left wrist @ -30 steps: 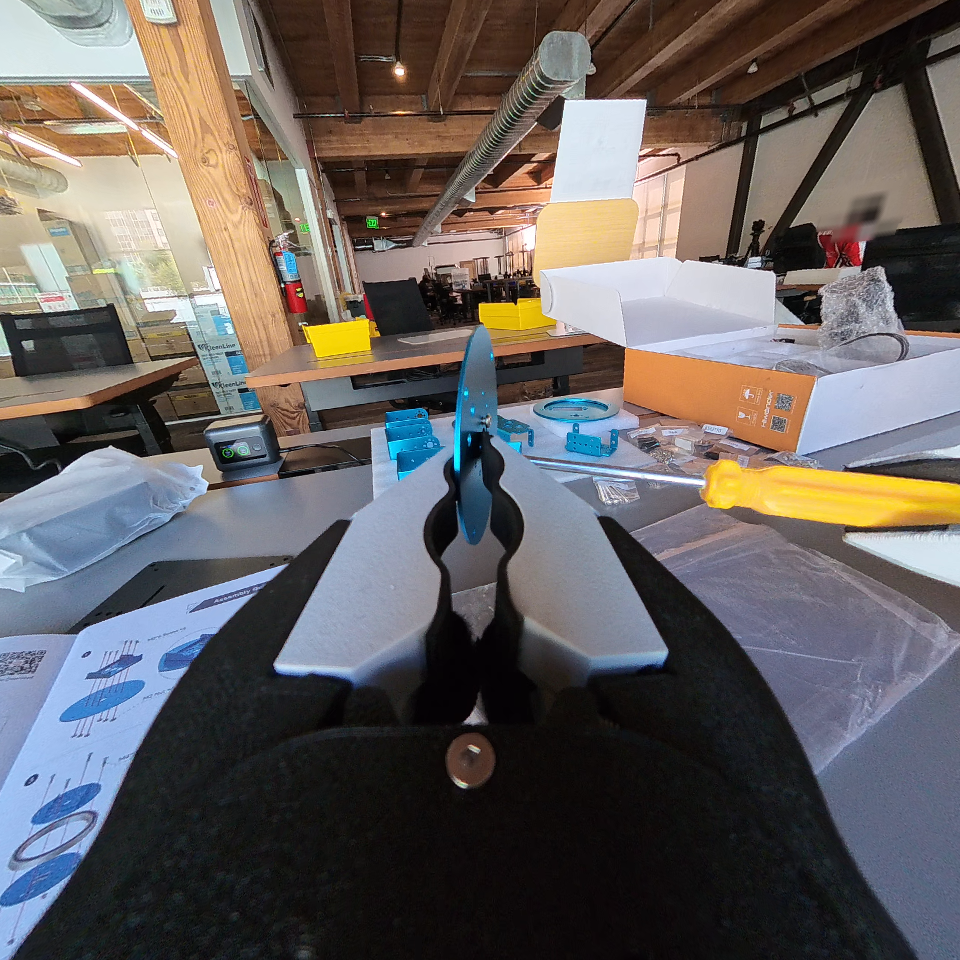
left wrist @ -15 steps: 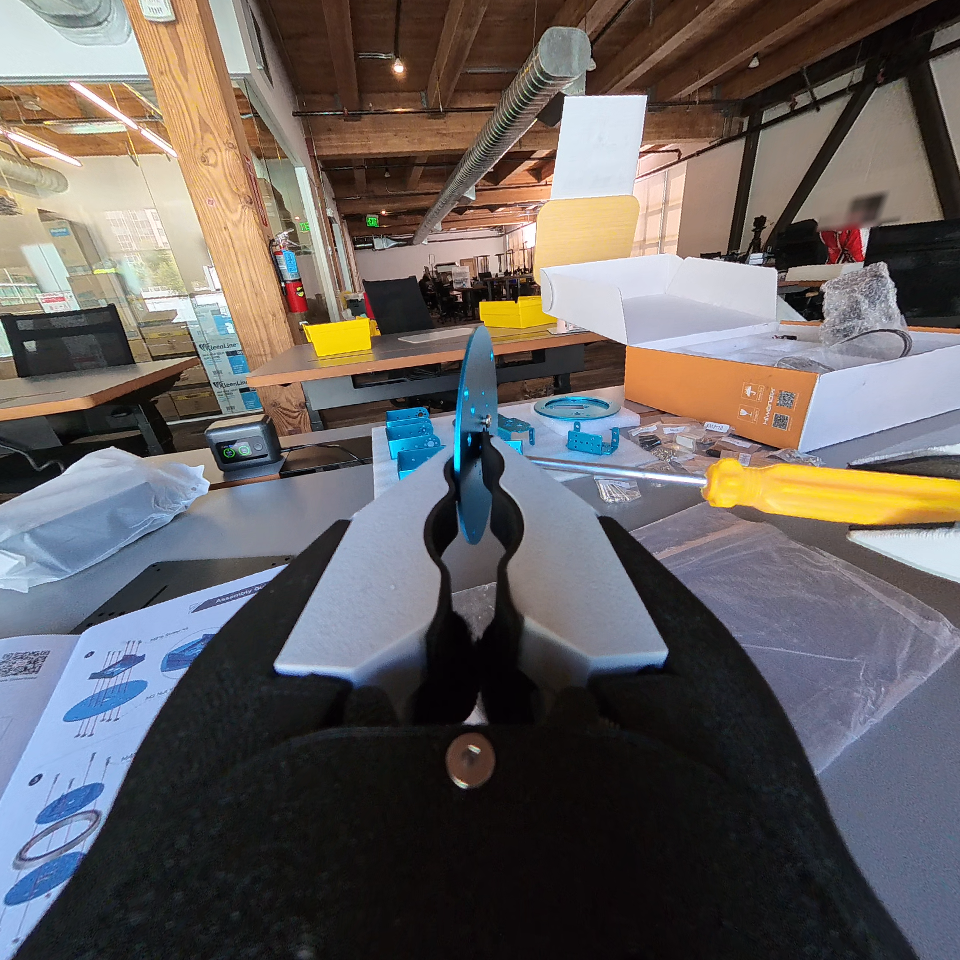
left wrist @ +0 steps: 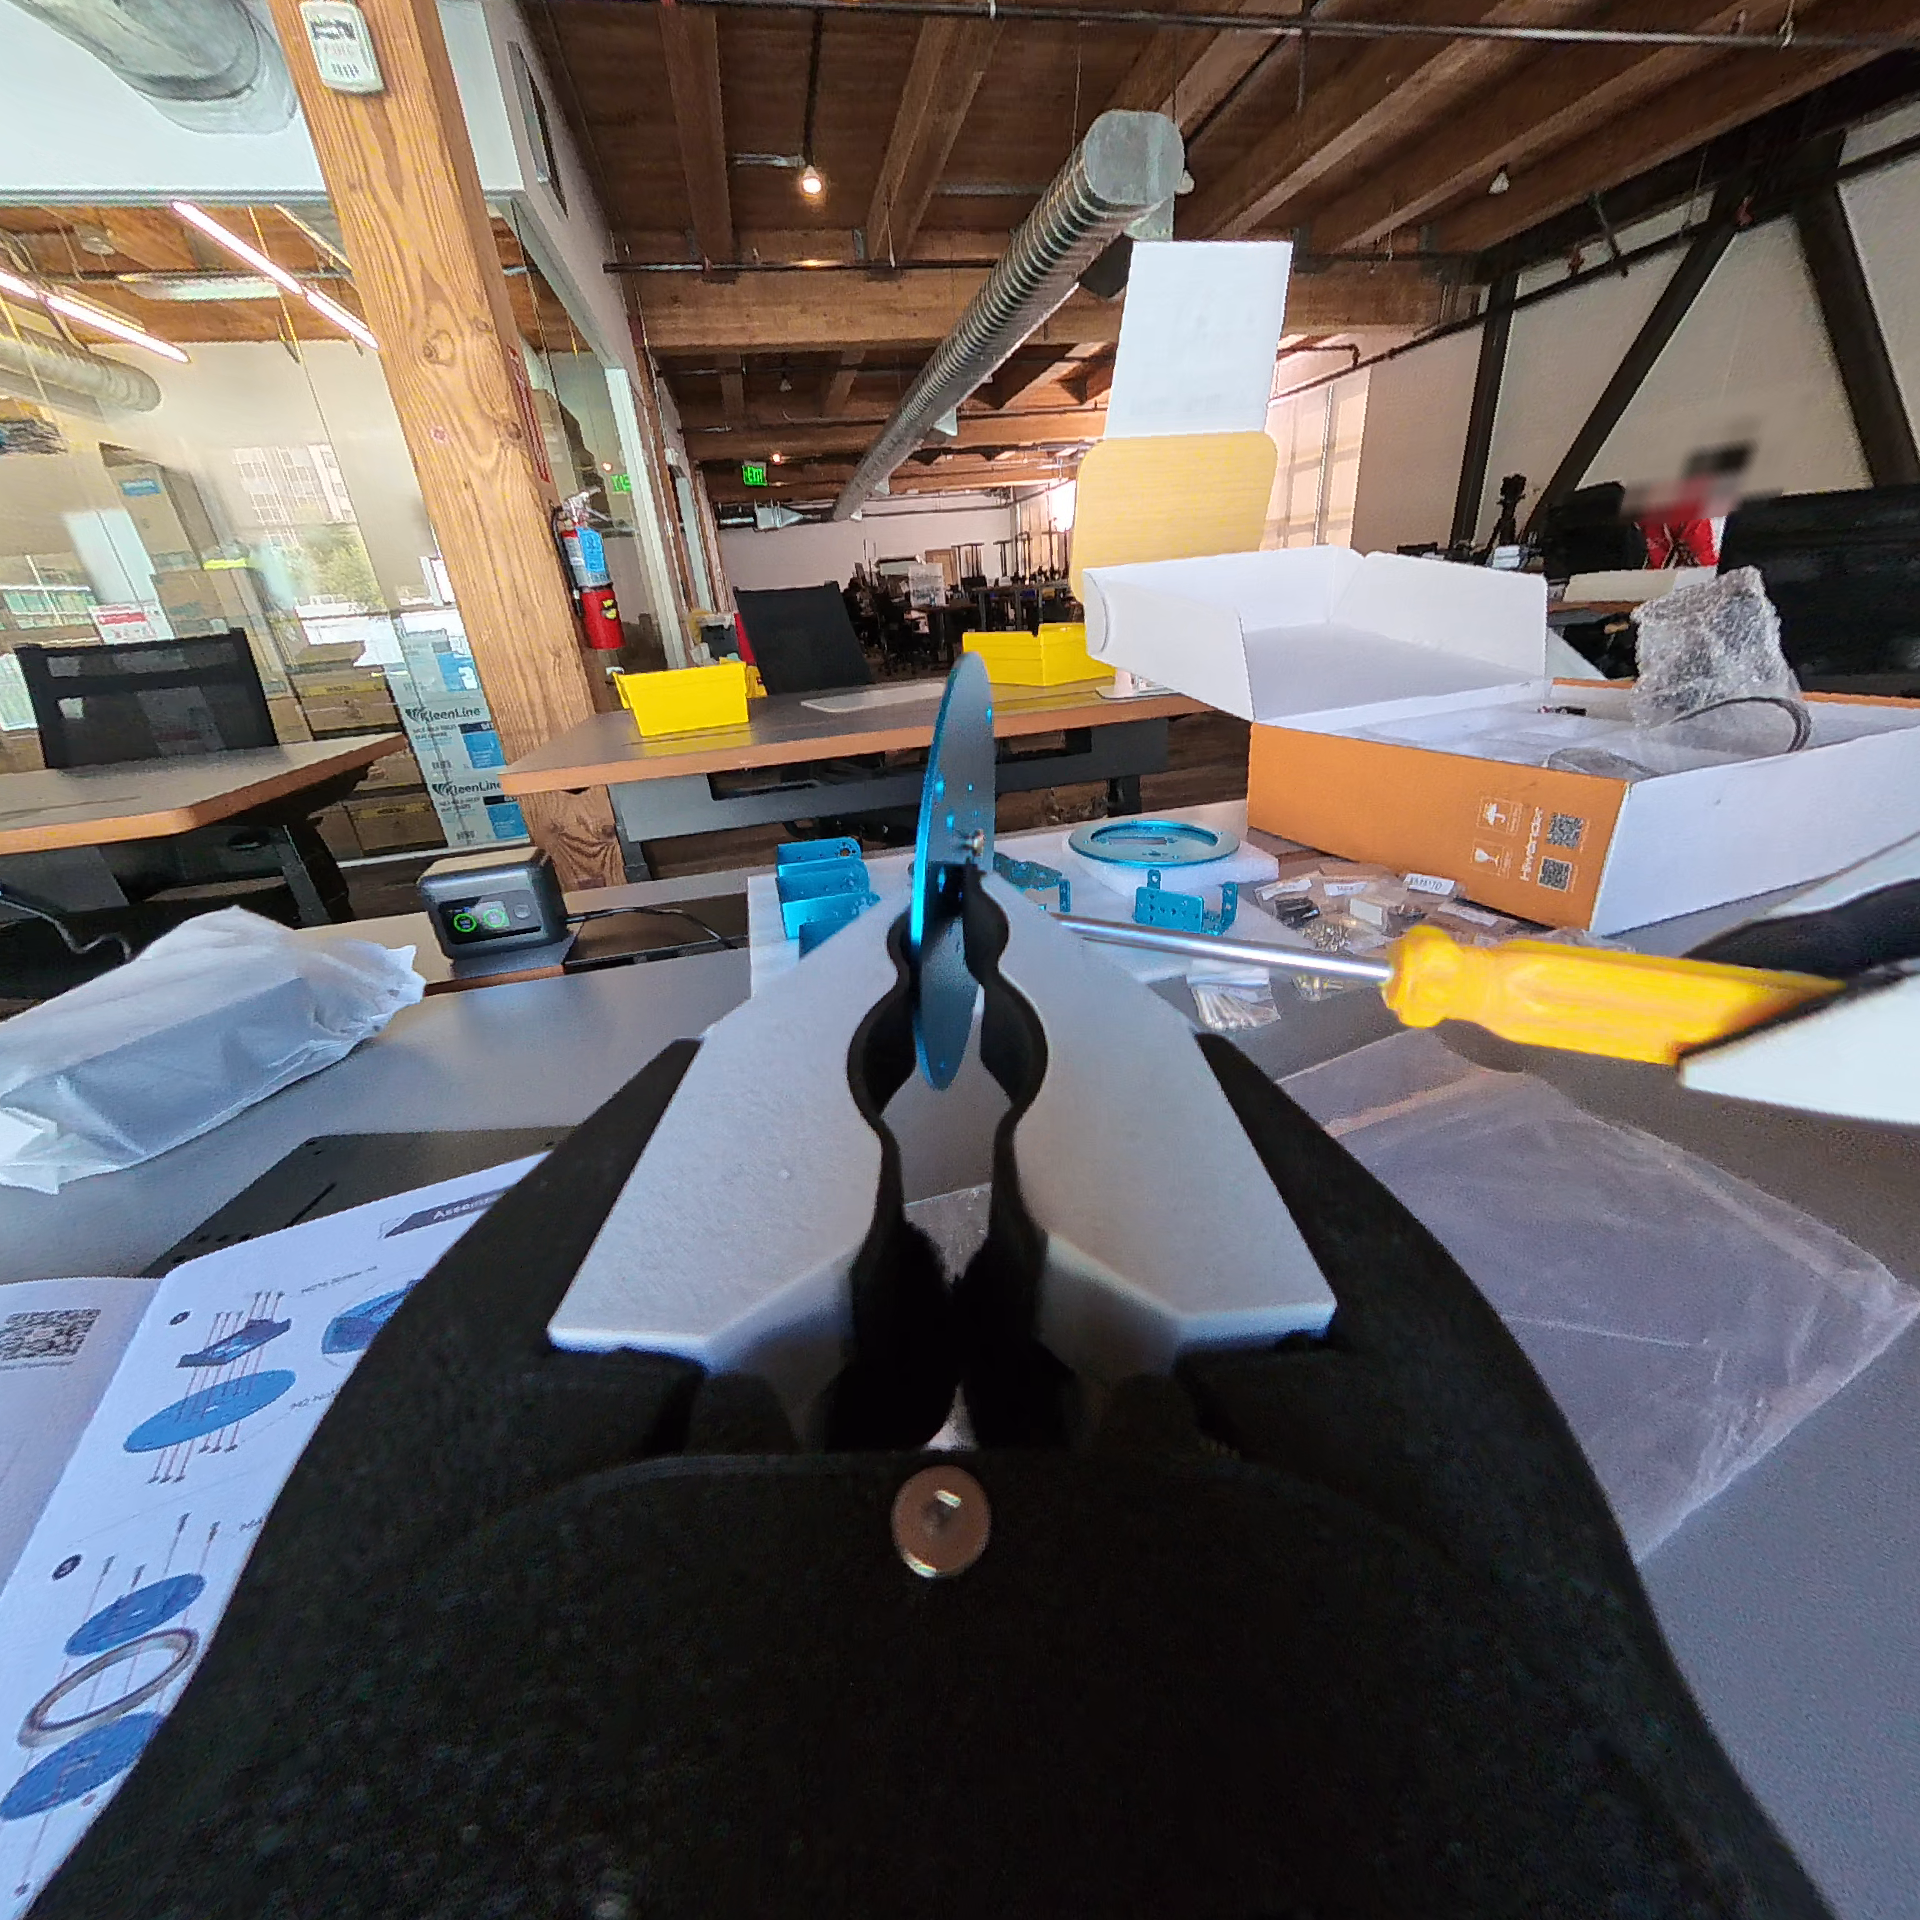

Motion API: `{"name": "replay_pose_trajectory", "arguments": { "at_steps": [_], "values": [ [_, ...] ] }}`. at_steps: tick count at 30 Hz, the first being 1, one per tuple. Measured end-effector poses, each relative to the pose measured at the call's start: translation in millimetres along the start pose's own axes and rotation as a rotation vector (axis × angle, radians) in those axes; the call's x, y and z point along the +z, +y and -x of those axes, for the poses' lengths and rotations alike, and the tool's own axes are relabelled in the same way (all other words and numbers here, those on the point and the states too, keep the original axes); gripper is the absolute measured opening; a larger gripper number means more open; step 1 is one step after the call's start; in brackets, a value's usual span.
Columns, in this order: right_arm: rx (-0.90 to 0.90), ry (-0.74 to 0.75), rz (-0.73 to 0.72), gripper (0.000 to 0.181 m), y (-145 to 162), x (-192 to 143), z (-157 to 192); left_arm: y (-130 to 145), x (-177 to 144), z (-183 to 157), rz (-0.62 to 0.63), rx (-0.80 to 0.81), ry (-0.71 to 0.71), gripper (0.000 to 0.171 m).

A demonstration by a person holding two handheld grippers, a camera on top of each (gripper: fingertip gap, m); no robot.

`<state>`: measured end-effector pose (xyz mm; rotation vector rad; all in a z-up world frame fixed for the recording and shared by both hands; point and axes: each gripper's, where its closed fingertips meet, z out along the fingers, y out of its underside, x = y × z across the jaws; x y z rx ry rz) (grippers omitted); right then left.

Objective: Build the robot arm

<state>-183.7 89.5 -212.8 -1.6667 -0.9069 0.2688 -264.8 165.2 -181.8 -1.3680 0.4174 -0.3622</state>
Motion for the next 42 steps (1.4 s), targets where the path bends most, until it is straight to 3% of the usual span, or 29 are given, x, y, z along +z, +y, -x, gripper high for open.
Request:
{"name": "replay_pose_trajectory", "arguments": {
  "at_steps": [4,9,12,16,21,23,28,30,34,42],
  "values": [
    [0.534,-0.344,-0.048,0.017,-5,-4,2,-10,-4,-2,-0.06,-0.005,0.019,0.005],
    [1.34,-0.975,-0.077,0.016,-11,-16,8,-24,-9,-8,-0.144,0.002,0.063,0.005],
    [1.432,-1.081,-0.046,0.016,-9,-15,20,-26,-10,-8,-0.152,0.023,0.05,0.005],
    [1.31,-0.977,-0.038,0.016,-7,-12,19,-29,-15,3,-0.173,0.011,0.008,0.005],
    [1.013,-0.753,-0.028,0.016,0,-12,13,-21,-13,14,-0.129,-0.053,-0.019,0.005],
    [0.781,-0.606,-0.024,0.016,0,-10,12,-18,-12,14,-0.112,-0.057,-0.022,0.005],
    [-0.025,-0.012,0.017,0.016,7,-3,-4,-9,-7,12,-0.056,-0.034,-0.031,0.005],
    [-0.234,0.116,0.026,0.017,6,-1,0,-6,-5,10,-0.032,-0.005,-0.038,0.005],
    [-0.361,0.214,0.049,0.017,4,2,5,-3,-3,7,-0.011,0.027,-0.039,0.005],
    [-0.404,0.269,0.056,0.017,2,0,0,1,-2,5,0.008,0.037,-0.032,0.005]
  ]
}}
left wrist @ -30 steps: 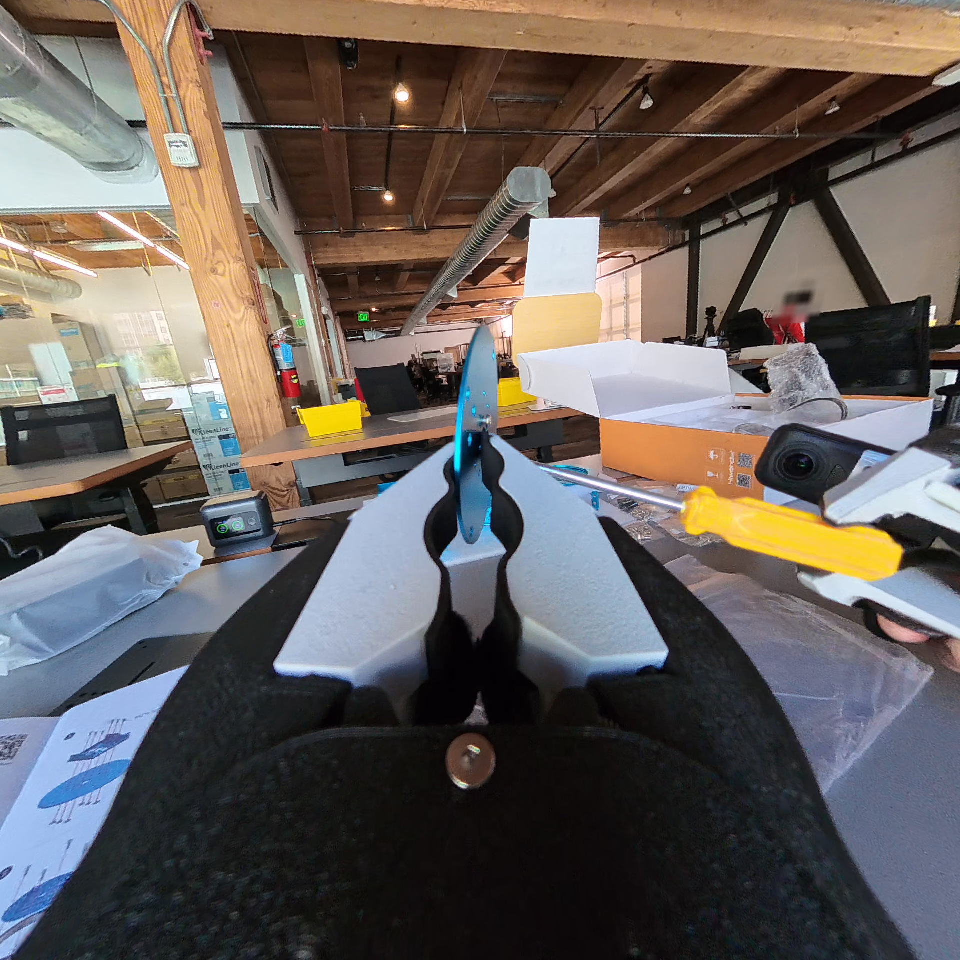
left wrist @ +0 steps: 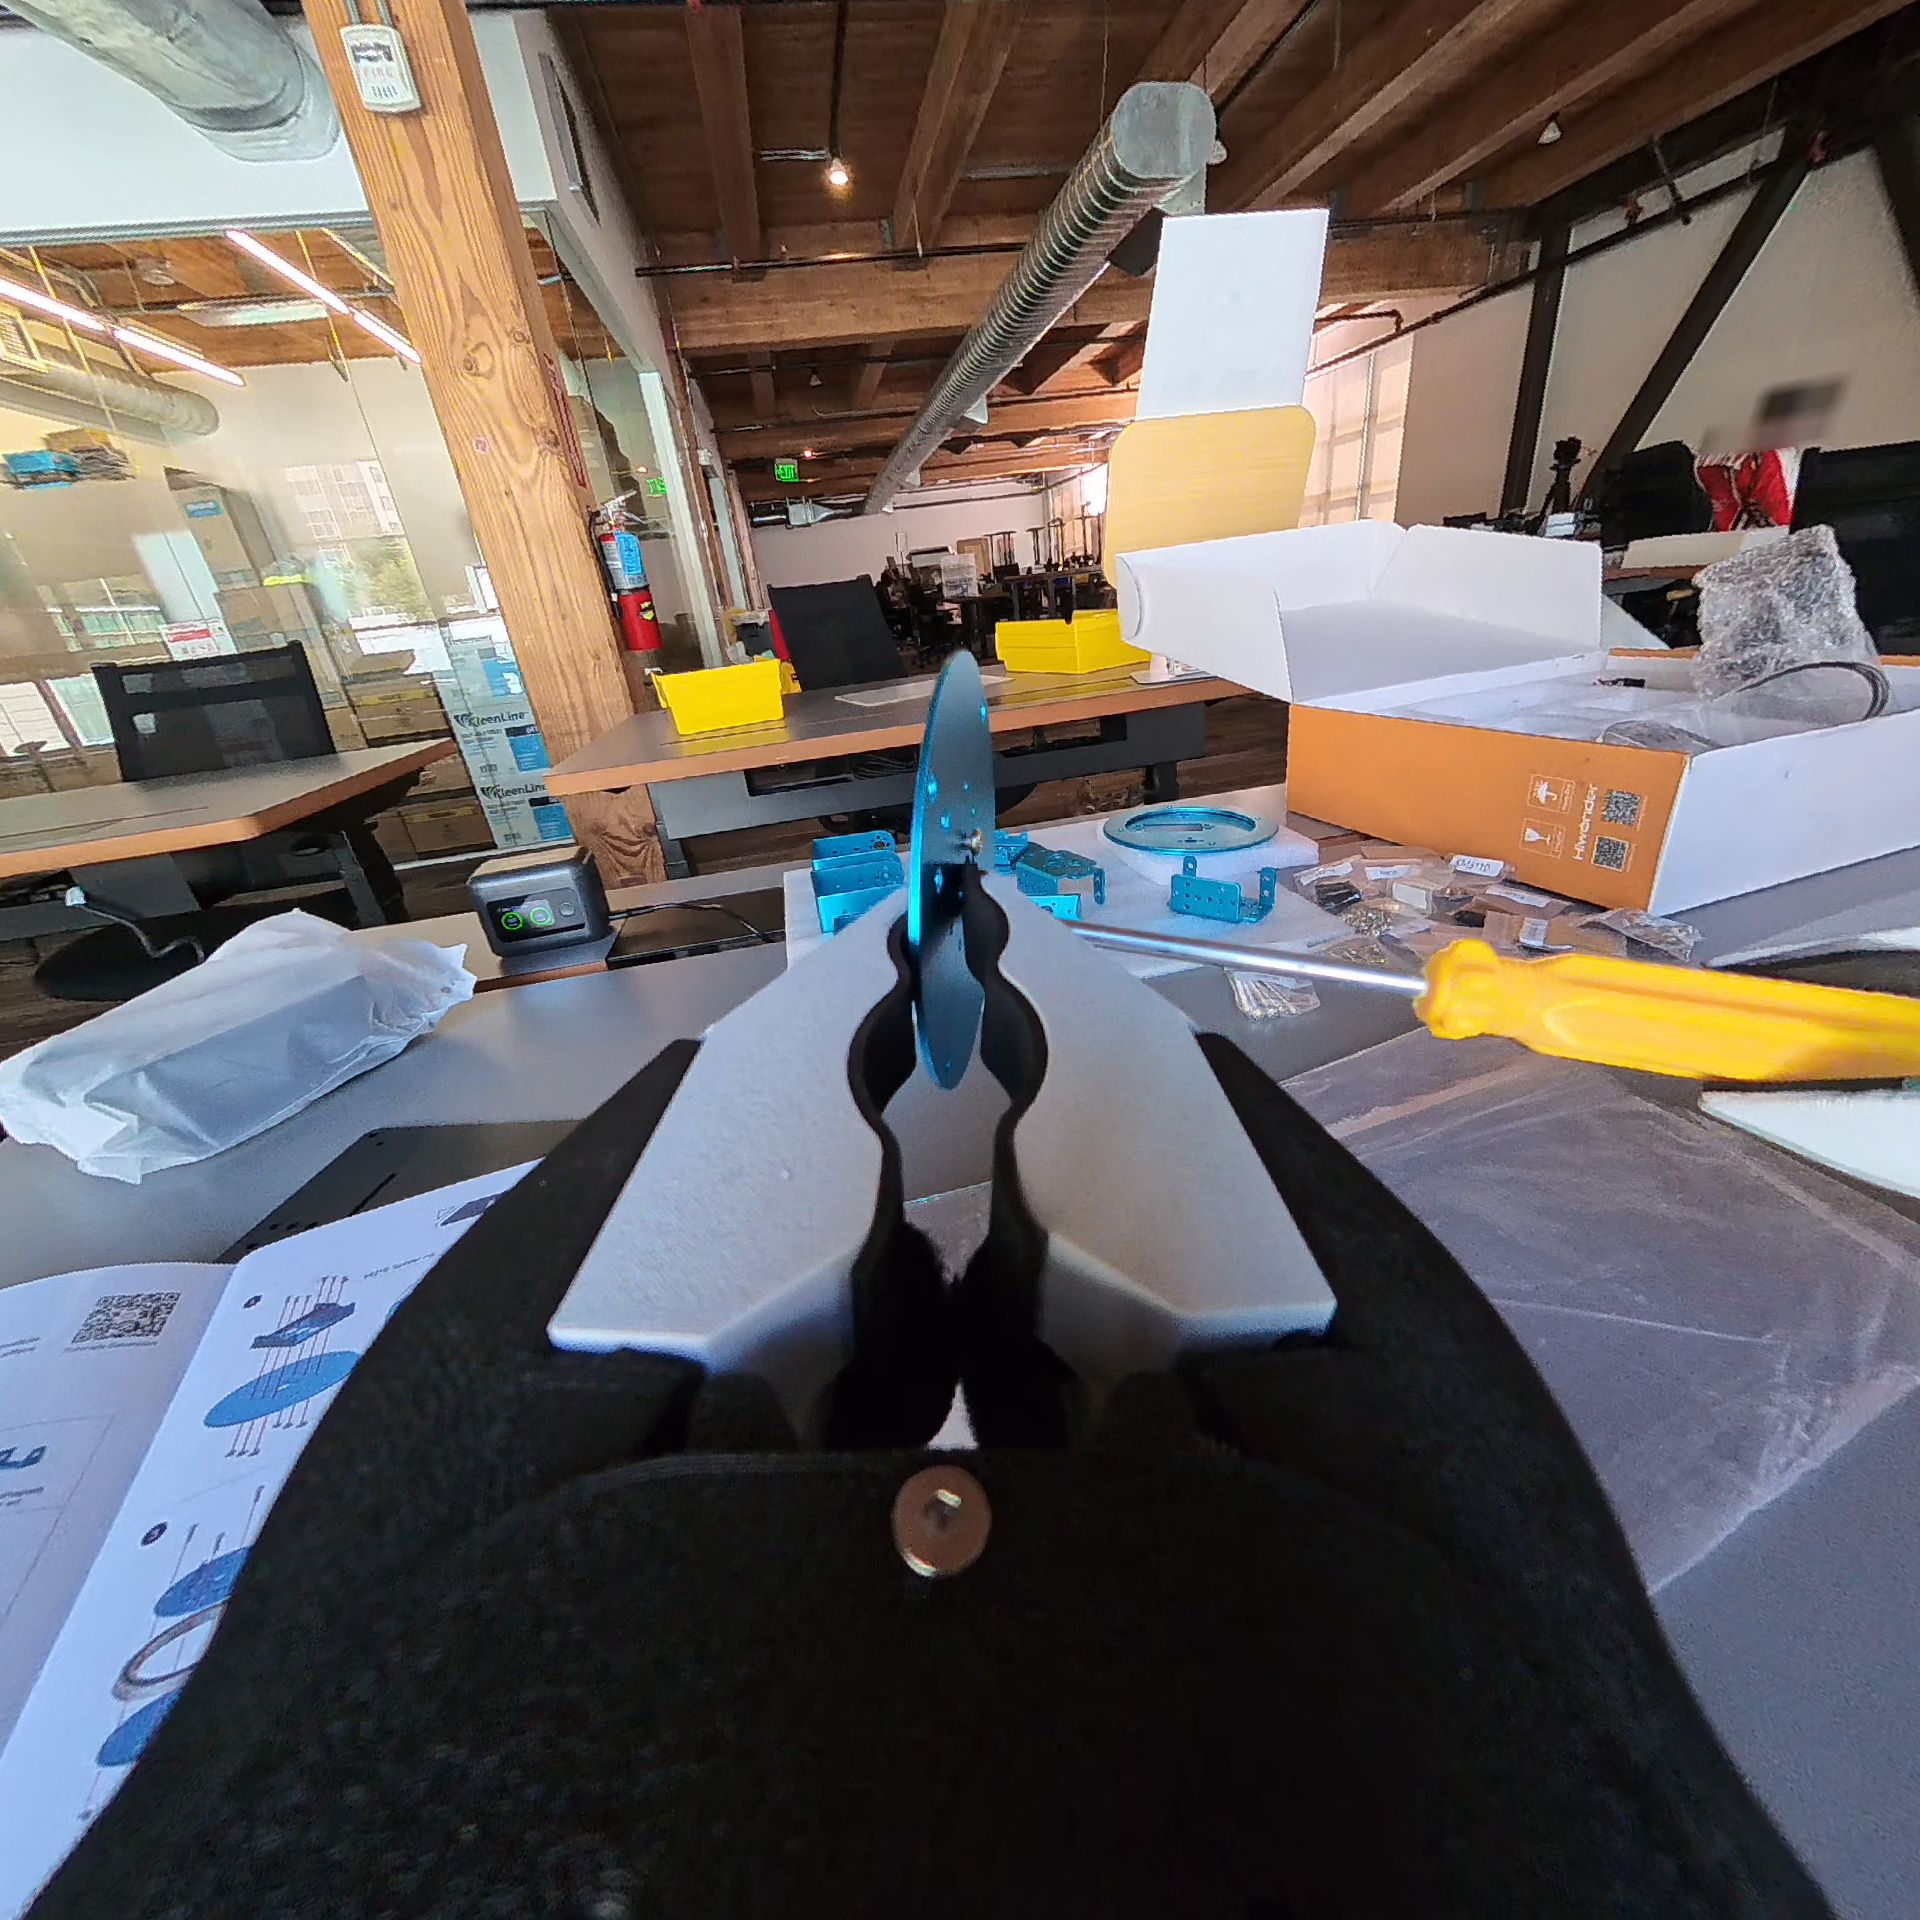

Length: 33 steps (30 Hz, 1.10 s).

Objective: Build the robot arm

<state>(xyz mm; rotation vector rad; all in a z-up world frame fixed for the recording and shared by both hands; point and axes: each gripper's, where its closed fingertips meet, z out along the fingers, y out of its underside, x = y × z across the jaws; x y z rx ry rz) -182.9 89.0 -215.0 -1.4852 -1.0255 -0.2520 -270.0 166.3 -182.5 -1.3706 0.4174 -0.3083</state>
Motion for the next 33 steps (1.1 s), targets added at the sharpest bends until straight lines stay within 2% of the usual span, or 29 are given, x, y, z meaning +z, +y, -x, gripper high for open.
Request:
{"name": "replay_pose_trajectory", "arguments": {
  "at_steps": [33],
  "values": [
    [0.048,-0.021,-0.003,0.017,2.8,1.4,-5.3,5.0,2.2,-2.3,0.021,-0.002,0.017,0.005]
  ]
}}
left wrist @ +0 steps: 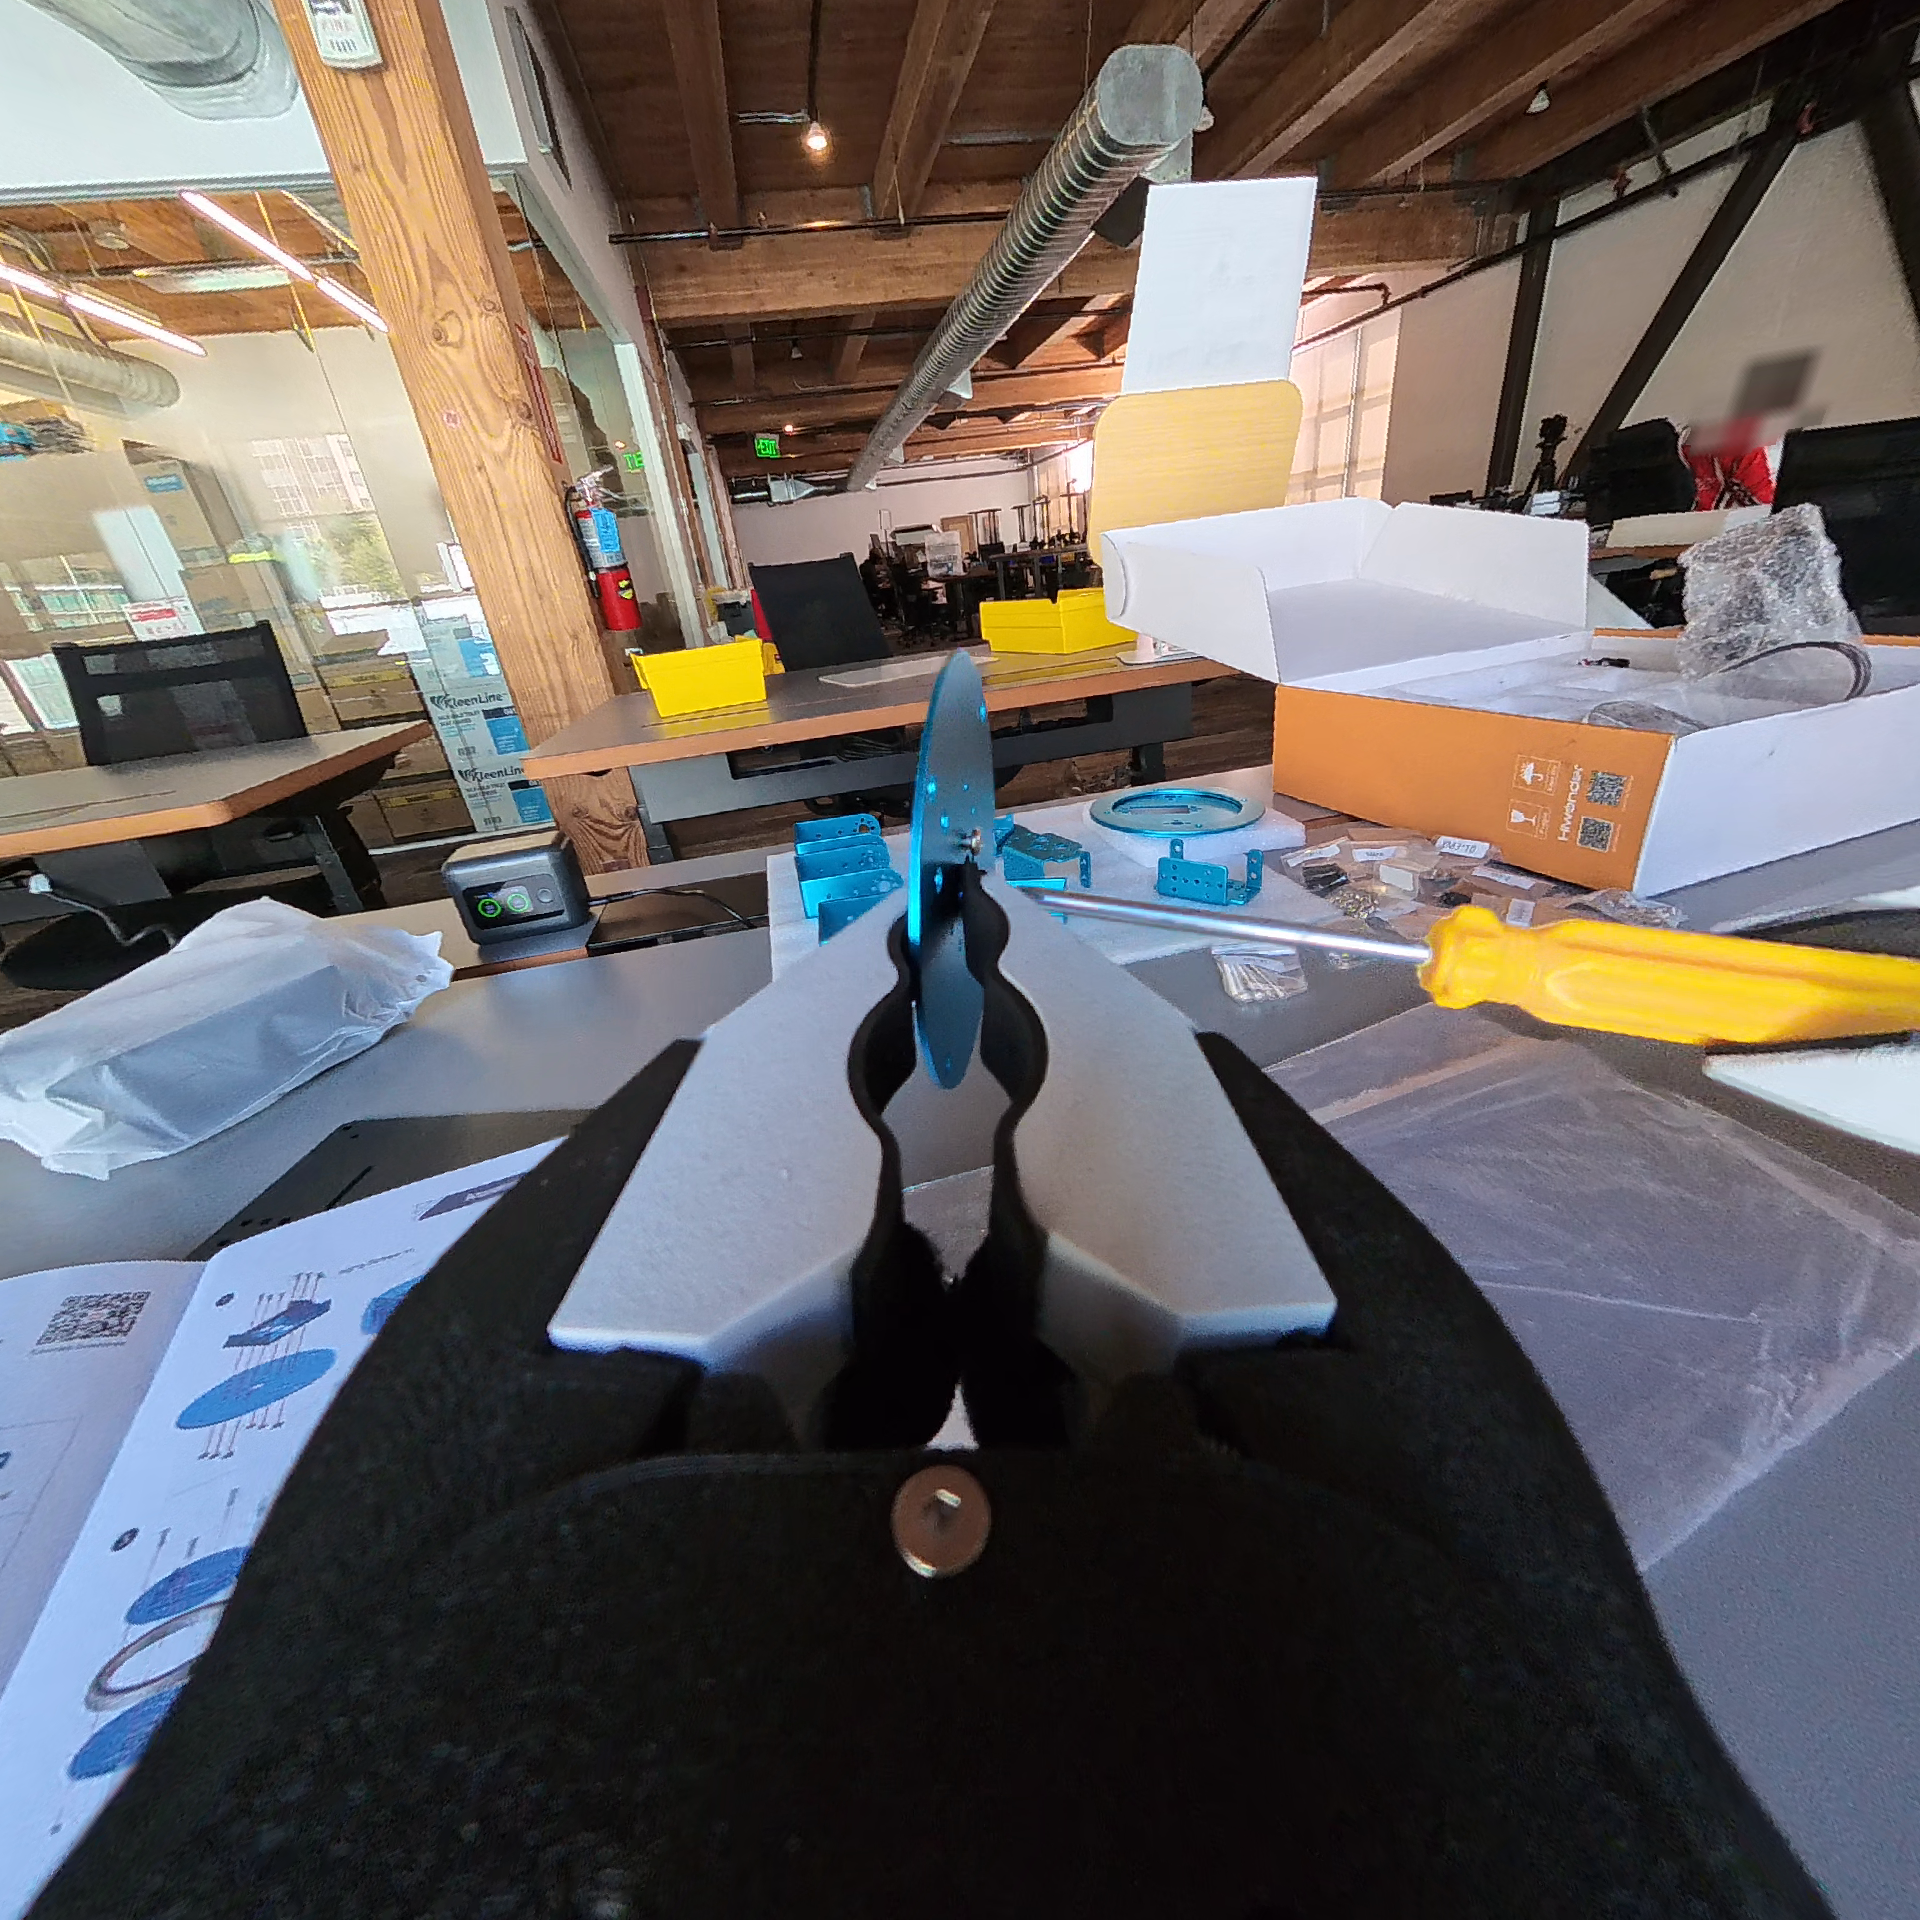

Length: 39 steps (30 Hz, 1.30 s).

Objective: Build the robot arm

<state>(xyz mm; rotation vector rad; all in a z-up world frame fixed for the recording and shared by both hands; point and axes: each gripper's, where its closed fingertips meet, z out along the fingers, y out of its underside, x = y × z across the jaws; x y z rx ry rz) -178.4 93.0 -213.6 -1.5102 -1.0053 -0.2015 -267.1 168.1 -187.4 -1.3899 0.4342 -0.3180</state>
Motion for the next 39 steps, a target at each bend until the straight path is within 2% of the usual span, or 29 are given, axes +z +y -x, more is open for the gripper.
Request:
{"name": "replay_pose_trajectory", "arguments": {
  "at_steps": [17,20,23,25,27,28,32,35,37,39],
  "values": [
    [-0.043,0.015,0.027,0.017,3,1,1,2,1,-4,0.012,0.011,0.012,0.005],
    [-0.143,0.068,0.04,0.017,3,1,-1,3,1,-3,0.014,-0.01,0.016,0.005],
    [-0.387,0.179,0.08,0.016,2,1,-4,7,5,-4,0.042,-0.066,0.04,0.005],
    [-0.541,0.224,0.104,0.016,2,6,-6,16,14,-3,0.114,-0.06,0.052,0.005],
    [-0.595,0.207,0.111,0.016,2,14,-11,21,22,2,0.18,-0.051,0.051,0.005],
    [-0.585,0.191,0.11,0.017,1,20,-18,19,26,7,0.182,-0.037,0.043,0.005],
    [-0.335,0.033,0.098,0.017,-8,51,-51,3,51,28,0.195,0.005,0.035,0.005],
    [-0.206,-0.026,0.119,0.017,-11,79,-77,-16,78,47,0.215,0.015,0.055,0.005],
    [-0.022,-0.131,0.131,0.017,-12,98,-84,-33,95,60,0.204,0.039,0.058,0.005],
    [0.274,-0.316,0.121,0.016,-16,114,-84,-54,108,69,0.151,0.068,0.06,0.005]
  ]
}}
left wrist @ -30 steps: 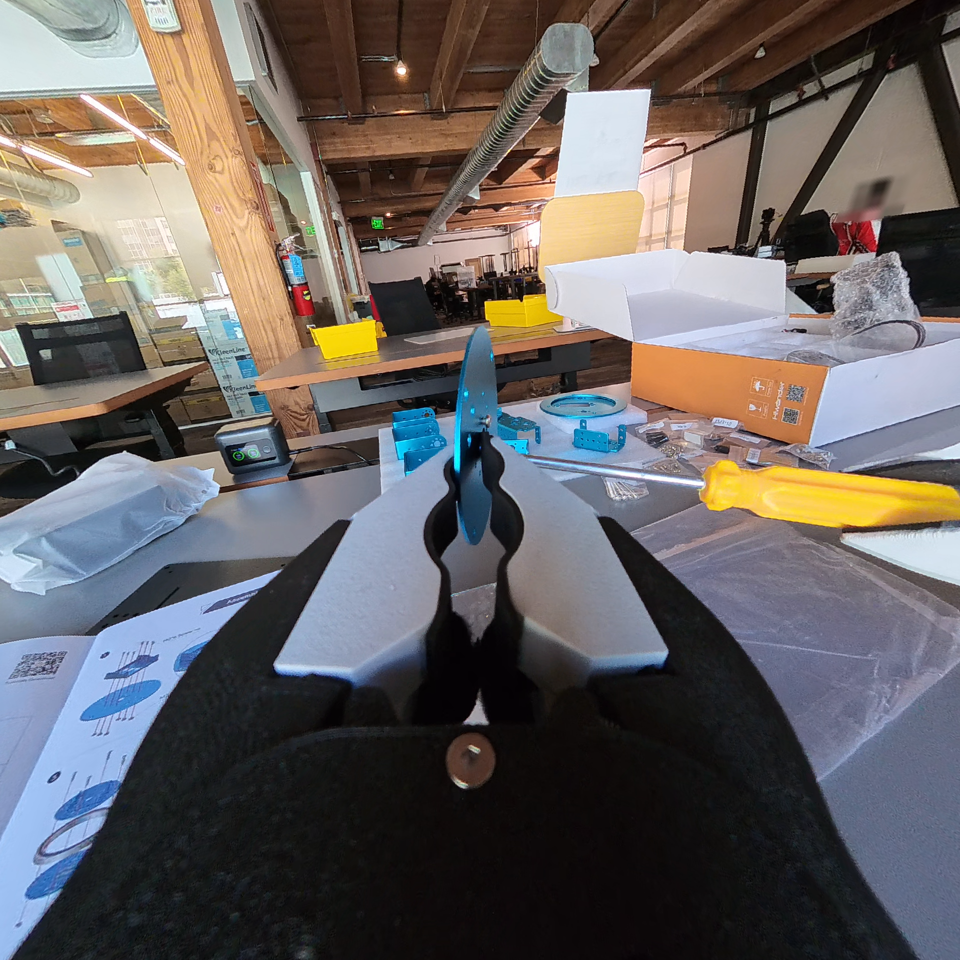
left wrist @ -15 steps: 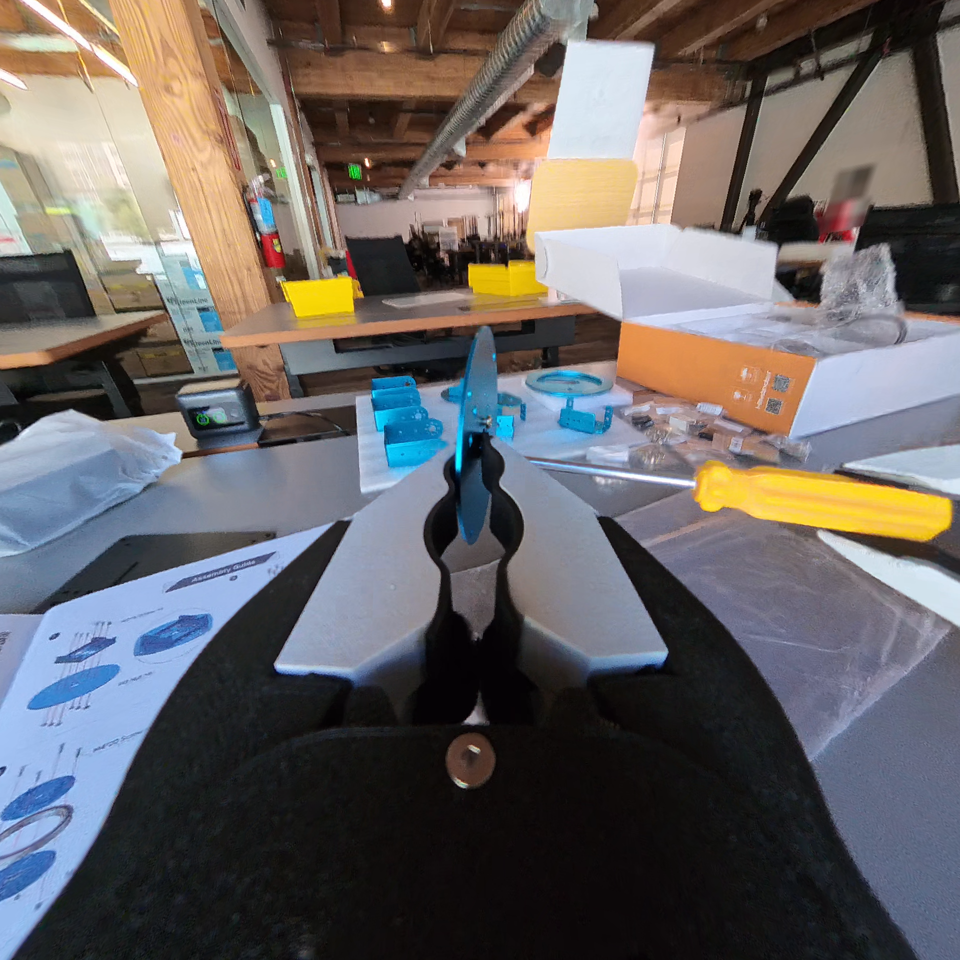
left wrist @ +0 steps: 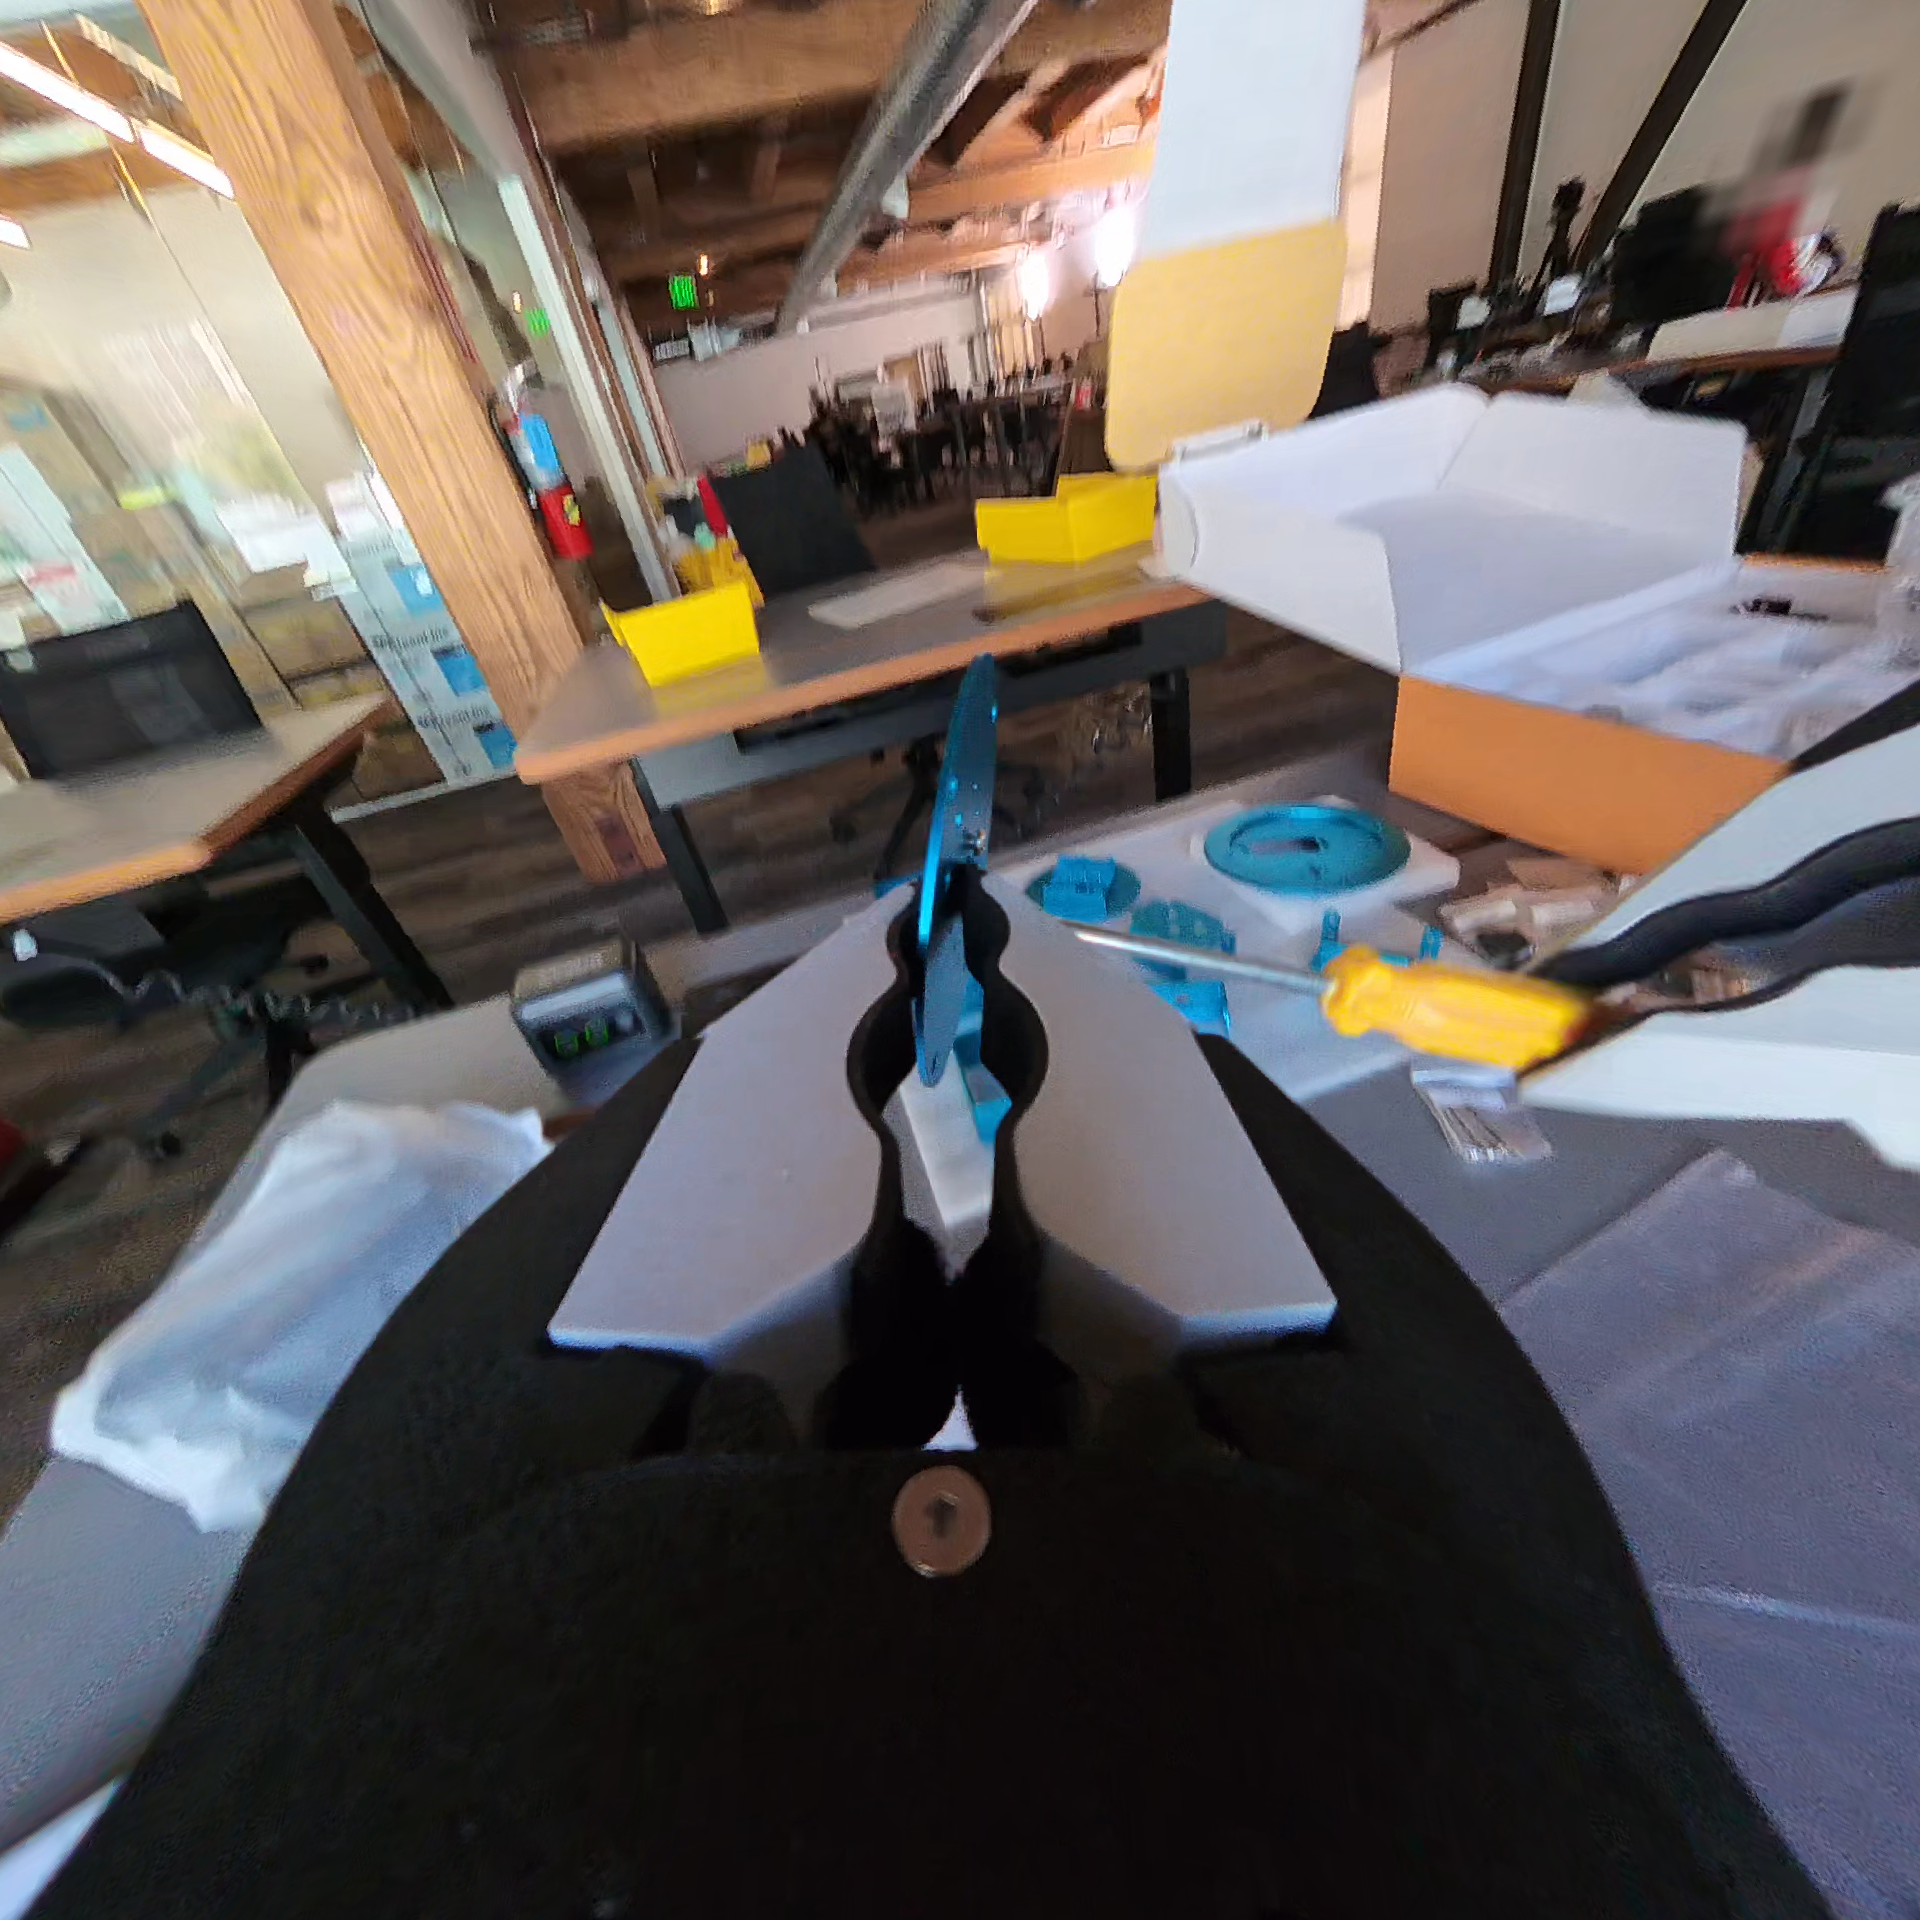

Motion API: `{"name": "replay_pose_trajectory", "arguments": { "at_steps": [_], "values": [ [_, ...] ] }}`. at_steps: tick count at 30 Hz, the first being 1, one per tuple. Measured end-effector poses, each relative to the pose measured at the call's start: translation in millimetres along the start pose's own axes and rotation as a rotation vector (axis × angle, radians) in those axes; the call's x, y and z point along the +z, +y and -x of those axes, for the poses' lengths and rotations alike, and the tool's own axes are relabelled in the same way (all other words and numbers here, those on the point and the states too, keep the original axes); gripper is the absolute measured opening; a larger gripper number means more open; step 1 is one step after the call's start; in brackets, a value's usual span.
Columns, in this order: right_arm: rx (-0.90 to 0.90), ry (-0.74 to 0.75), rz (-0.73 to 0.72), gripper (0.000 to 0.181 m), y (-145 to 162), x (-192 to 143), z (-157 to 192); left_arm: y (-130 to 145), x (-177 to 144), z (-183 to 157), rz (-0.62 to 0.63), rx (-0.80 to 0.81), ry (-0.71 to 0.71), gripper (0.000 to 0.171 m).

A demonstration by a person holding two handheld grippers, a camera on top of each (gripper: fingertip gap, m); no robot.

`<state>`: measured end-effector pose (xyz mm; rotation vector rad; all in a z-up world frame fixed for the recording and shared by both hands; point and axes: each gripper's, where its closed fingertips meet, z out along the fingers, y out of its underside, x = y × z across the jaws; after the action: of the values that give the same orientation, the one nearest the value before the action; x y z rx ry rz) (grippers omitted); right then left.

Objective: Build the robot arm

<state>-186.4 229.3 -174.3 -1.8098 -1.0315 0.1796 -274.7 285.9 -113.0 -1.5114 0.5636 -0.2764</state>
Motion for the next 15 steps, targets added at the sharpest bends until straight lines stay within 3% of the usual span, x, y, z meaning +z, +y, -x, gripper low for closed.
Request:
{"name": "replay_pose_trajectory", "arguments": {
  "at_steps": [3,5,9,15],
  "values": [
    [0.44,-0.392,-0.05,0.016,-16,14,6,-31,7,8,-0.105,0.048,0.008,0.005],
    [0.638,-0.613,-0.114,0.016,-33,12,10,-42,12,16,-0.133,0.12,-0.021,0.006],
    [0.939,-1.084,-0.221,0.015,-66,-14,22,-64,6,21,-0.27,0.147,0.061,0.005],
    [1.174,-1.628,-0.347,0.017,-111,-68,33,-120,-48,20,-0.589,-0.023,0.272,0.006]
  ]
}}
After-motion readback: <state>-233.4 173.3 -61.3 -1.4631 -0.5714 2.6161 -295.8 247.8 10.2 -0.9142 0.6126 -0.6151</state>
